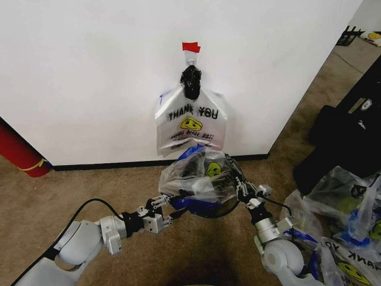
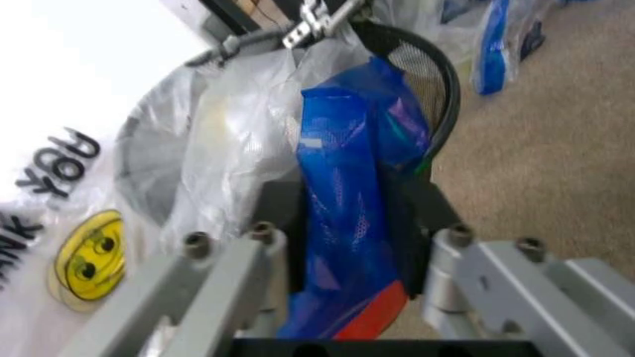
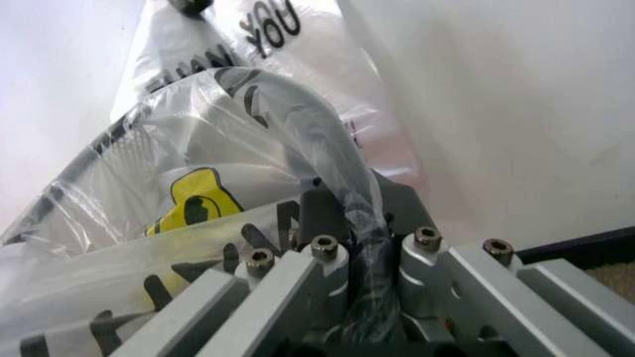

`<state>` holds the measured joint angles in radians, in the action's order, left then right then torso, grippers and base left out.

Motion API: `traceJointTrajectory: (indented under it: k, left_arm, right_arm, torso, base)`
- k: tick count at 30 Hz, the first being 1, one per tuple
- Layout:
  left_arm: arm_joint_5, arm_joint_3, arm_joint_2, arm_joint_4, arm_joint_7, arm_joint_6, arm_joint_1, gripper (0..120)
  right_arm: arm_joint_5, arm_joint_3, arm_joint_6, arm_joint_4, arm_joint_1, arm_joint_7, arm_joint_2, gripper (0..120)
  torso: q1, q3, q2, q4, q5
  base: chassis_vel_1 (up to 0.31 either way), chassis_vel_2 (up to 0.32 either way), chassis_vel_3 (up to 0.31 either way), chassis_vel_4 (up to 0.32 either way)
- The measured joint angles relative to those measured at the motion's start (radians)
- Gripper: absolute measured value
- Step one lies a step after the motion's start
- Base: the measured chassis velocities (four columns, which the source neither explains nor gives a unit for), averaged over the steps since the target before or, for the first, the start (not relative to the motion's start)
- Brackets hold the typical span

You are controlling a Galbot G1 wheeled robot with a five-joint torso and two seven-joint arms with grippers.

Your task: Pick up the garbage bag from the wall and place it over the trash bin.

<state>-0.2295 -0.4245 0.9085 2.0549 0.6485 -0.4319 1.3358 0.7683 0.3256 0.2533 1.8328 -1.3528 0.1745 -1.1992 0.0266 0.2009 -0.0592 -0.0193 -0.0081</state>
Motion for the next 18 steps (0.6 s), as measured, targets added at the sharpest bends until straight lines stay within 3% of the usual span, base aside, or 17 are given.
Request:
traceJointTrajectory:
  k: [3,7,18]
  left_arm:
    - [0.011,-0.006,-0.001,0.025,0.000,-0.004,0.009,10]
    - [0.016,-0.008,-0.001,0.040,0.005,-0.013,0.014,0]
    - [0.079,0.013,0.010,0.061,0.125,-0.076,0.032,0]
  right_arm:
    - [0.008,-0.002,-0.007,-0.004,0.003,-0.021,-0.005,0]
    - [0.015,-0.004,-0.014,-0.005,0.007,-0.043,-0.009,0]
    - [0.145,-0.026,-0.082,0.064,0.009,-0.167,-0.023,0]
  torso:
    - [0.000,0.000,0.000,0.0000,0.0002]
    - [0.000,0.000,0.000,0.0001,0.0001]
    - [0.000,0.000,0.000,0.0001,0.0001]
  base:
    - [0.000,0.000,0.000,0.000]
    - [0.000,0.000,0.000,0.000]
    - [0.000,0.000,0.000,0.000]
